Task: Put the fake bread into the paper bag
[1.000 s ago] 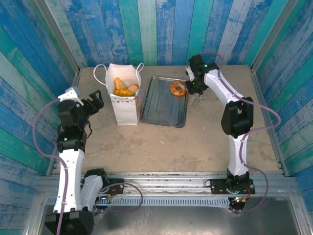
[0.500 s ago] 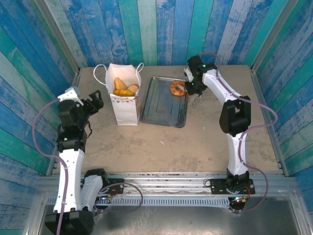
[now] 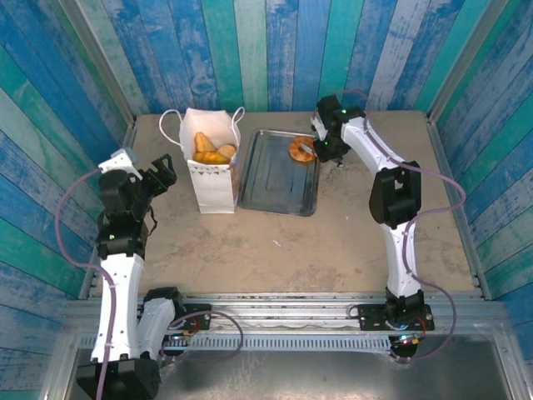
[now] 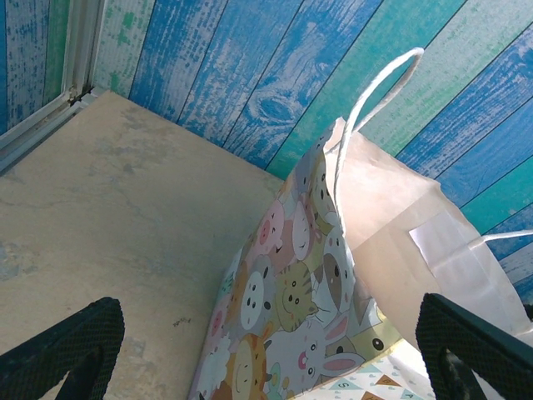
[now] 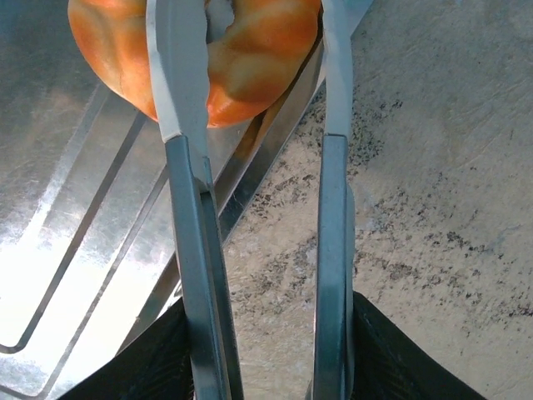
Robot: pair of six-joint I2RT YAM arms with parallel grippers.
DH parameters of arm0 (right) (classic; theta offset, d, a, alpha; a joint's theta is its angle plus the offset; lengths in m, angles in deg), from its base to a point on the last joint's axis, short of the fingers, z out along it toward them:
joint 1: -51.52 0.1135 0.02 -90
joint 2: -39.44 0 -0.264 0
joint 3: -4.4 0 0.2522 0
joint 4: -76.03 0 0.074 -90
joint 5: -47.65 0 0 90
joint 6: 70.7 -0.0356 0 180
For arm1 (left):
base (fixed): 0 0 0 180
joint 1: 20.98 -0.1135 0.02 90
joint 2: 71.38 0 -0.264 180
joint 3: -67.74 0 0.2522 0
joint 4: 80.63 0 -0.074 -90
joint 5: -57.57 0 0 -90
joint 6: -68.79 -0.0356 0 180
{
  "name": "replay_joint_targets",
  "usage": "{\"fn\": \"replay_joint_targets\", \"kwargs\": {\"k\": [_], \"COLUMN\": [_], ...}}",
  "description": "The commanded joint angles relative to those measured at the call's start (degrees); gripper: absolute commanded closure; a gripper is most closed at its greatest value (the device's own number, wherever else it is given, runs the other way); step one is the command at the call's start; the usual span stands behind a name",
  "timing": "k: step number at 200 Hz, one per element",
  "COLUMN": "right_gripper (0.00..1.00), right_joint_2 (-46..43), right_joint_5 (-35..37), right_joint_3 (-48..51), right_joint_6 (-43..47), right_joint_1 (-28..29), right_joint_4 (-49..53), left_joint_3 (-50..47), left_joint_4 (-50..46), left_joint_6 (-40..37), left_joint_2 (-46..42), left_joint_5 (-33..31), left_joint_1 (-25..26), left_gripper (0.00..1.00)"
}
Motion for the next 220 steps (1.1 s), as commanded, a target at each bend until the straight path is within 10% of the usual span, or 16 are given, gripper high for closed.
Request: {"fn": "replay_joint_targets", "kwargs": {"k": [1,220], "right_gripper": [0.55,0.71], "right_joint_2": [-0.1,-31.0], "right_joint_5": [0.8,10.5], "right_joint_3": [-1.3,17.5], "right_joint_6": [0.8,-0.1], "right_joint_1": [0.4,10.3], "right_joint_4": [1.5,-0.1], "left_joint_3": [1.3,2.6], "left_joint_4": [-0.2,0.2], "left_joint_6": [-0.6,6.4], "left_joint_2": [0.1,1.1], "left_joint_5": [-0.8,2.3], "left_joint_1": [0.0,-0.1], "left_gripper": [0.06,0.06]}}
